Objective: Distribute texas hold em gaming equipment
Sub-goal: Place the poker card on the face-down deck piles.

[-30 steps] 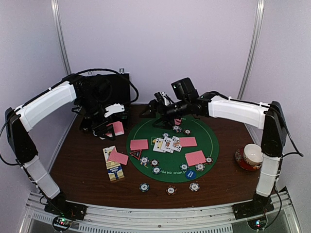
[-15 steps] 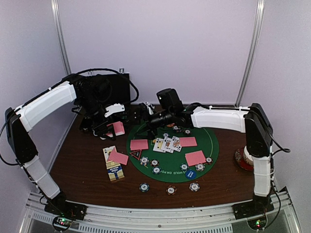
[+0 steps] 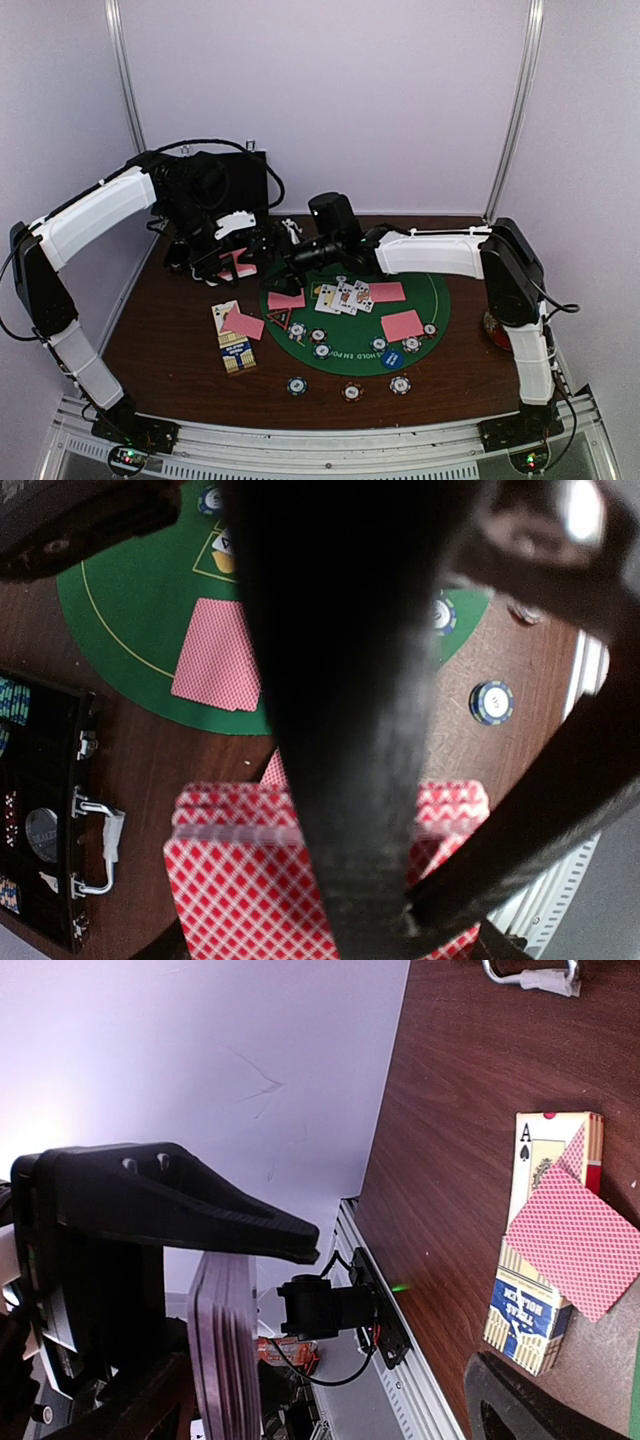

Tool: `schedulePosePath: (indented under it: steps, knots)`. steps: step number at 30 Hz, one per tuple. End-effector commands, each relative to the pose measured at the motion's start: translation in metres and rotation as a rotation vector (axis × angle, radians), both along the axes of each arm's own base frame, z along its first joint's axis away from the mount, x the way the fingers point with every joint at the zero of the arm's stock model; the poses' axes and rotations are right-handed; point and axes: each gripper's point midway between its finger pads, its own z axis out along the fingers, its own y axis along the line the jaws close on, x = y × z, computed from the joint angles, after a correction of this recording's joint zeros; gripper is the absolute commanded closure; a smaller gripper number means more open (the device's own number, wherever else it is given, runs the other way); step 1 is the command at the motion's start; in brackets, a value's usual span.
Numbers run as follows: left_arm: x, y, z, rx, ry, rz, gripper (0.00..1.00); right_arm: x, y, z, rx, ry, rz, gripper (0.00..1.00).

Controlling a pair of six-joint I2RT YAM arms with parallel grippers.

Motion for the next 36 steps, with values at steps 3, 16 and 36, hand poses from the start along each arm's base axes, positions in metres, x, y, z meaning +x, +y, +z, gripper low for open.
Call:
schedulePosePath:
  steps: [3,16,36]
  knots:
    - [0.005,-0.011,0.009,-0.055,-0.014,0.001,1.00,-0.005,0.019,0.036,0.146,-0.036,0.028,0.03]
    - [0.003,-0.010,0.012,-0.060,-0.019,0.004,1.00,0.006,0.033,0.015,0.144,0.037,0.027,0.13]
    - [0.005,-0.008,0.012,-0.049,-0.032,0.003,1.00,0.021,-0.015,0.026,0.065,-0.050,-0.033,0.48]
